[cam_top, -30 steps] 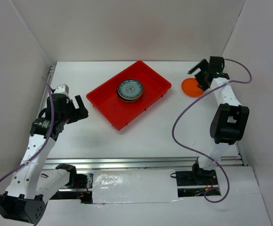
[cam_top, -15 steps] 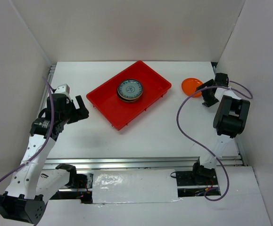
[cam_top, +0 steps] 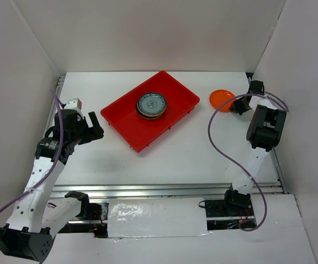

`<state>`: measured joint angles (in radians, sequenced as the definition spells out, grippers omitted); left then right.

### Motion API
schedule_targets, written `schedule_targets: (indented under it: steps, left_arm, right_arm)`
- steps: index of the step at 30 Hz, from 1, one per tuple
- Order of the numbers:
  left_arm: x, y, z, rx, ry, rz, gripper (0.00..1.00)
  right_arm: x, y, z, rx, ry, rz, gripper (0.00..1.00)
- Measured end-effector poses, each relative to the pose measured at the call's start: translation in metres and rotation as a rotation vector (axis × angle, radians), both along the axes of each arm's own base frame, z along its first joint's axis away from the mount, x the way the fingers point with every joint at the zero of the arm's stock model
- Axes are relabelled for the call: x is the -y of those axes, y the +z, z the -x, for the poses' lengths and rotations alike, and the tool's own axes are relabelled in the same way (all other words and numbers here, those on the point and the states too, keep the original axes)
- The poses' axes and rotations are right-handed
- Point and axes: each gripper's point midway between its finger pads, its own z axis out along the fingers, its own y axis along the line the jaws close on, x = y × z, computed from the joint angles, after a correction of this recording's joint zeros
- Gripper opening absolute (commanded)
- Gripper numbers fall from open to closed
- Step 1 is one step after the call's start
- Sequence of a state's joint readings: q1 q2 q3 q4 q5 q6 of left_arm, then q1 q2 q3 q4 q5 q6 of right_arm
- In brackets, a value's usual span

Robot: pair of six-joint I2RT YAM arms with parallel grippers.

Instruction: Place the plates into the plastic bin on the countertop

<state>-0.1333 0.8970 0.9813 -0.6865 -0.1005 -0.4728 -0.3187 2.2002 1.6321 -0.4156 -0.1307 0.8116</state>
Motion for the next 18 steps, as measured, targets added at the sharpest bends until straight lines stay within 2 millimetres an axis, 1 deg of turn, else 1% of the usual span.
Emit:
schedule_targets:
  steps: [2,4,6,9,11,12,14,16,17,18]
  left_arm:
    - [0.000,0.000,0.000,0.000,-0.001,0.000,0.99]
    - [0.000,0.000,0.000,0.000,-0.001,0.000,0.99]
    - [0.000,0.000,0.000,0.000,-0.001,0.000,0.99]
    - [0.000,0.000,0.000,-0.001,-0.002,0.000,0.99]
    - [0.000,-0.001,0.000,-0.003,-0.002,0.000,0.99]
    - [0.000,-0.001,0.000,-0.004,-0.002,0.000,0.99]
    - [0.000,-0.001,0.000,-0.003,-0.002,0.000,0.99]
    - [0.000,-0.001,0.000,-0.004,-0.002,0.000,0.99]
    - [0.000,-0.001,0.000,-0.004,-0.002,0.000,0.99]
    - [0.000,-0.001,0.000,-0.003,-0.002,0.000,0.99]
  right_arm:
    - [-0.004,0.002,-0.001,0.009,-0.002,-0.030,0.00]
    - [-0.006,0.010,-0.005,0.038,0.006,-0.038,0.00]
    - [-0.008,0.014,-0.002,0.049,0.004,-0.036,0.00]
    - [-0.012,0.018,0.015,0.045,-0.023,-0.037,0.00]
    - [-0.011,0.031,0.029,0.047,-0.059,-0.018,0.00]
    - [-0.012,0.043,0.034,0.059,-0.074,-0.002,0.00]
    - [-0.008,0.078,0.036,0.120,-0.102,0.047,0.00]
    - [-0.010,0.122,0.032,0.208,-0.109,0.099,0.00]
    - [-0.015,0.146,0.028,0.259,-0.097,0.121,0.00]
    - [-0.022,0.167,0.022,0.305,-0.080,0.136,0.00]
